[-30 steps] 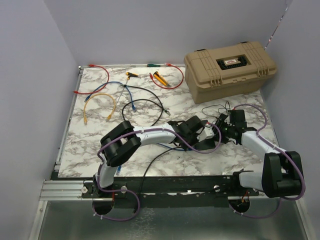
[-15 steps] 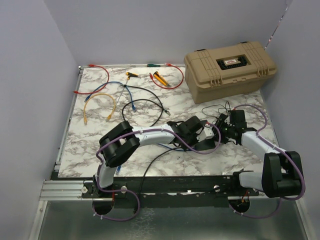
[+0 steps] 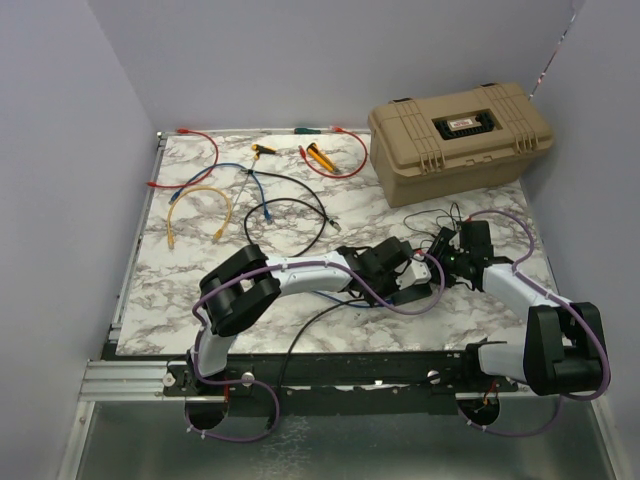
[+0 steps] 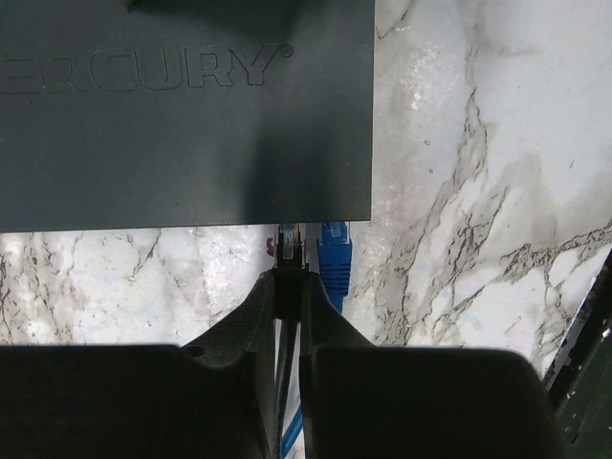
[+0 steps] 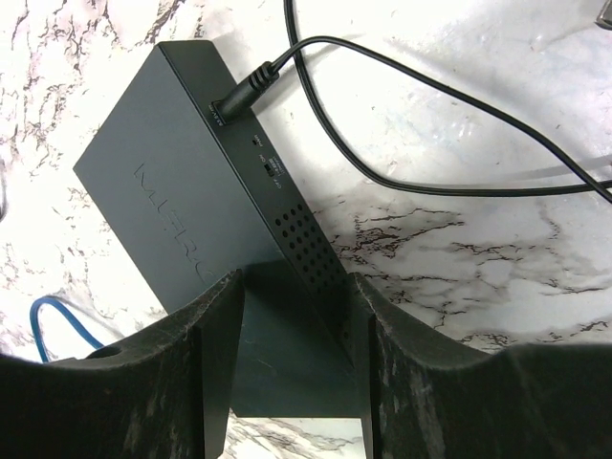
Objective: Insert the plug into the switch port
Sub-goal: Insert the connector into the switch port.
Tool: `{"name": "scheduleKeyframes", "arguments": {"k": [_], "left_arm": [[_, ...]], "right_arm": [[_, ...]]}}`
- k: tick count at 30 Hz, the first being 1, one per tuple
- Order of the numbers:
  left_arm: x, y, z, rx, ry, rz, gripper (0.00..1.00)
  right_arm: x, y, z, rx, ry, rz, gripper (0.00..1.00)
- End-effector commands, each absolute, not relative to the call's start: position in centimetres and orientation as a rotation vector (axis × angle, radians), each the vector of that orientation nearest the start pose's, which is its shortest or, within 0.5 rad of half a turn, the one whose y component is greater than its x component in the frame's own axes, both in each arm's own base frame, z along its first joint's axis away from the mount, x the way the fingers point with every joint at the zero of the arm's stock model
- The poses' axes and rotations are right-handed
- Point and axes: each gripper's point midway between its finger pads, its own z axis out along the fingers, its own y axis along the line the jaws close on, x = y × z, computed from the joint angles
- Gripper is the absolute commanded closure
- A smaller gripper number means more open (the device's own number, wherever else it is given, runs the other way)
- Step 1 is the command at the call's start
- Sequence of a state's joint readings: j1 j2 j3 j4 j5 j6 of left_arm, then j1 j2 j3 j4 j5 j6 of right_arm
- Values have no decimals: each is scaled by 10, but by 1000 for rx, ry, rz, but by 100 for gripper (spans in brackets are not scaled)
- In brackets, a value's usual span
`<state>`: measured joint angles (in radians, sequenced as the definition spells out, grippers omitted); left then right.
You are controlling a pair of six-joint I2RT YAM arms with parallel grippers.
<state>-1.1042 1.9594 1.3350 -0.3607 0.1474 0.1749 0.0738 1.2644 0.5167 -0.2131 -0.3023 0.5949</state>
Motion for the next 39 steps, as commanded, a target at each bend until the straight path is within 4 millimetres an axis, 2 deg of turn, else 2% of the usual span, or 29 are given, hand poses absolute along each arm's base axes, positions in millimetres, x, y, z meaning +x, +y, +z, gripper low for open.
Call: {"name": "scheduleKeyframes", "arguments": {"k": [1,6,12,15,22,27,31,39], "left_arm": [[201,-435,54,1494,2050,-528,100],[224,-437,63,1356,2073,-480,100],[240,-442,69,1307,2051,-487,100],[240,-448,72,1337,2019,-520,100],[222,-462,68,1462,1947,-643,100],[232,-460,63,1414,1965,-585,100],[245,-458,68,1372,1954,-579,100],[243,-479,84,1374,1886,-686,100]], "right_arm": [[251,105,29,566,2559,732,50],[250,106,31,580,2546,743,52],[249,115,36,591,2524,823,54],[247,121,37,599,2517,881,55],[245,129,36,616,2502,960,58],[246,128,36,623,2496,950,58],[249,124,38,620,2487,920,58],[248,131,37,607,2490,977,60]]}}
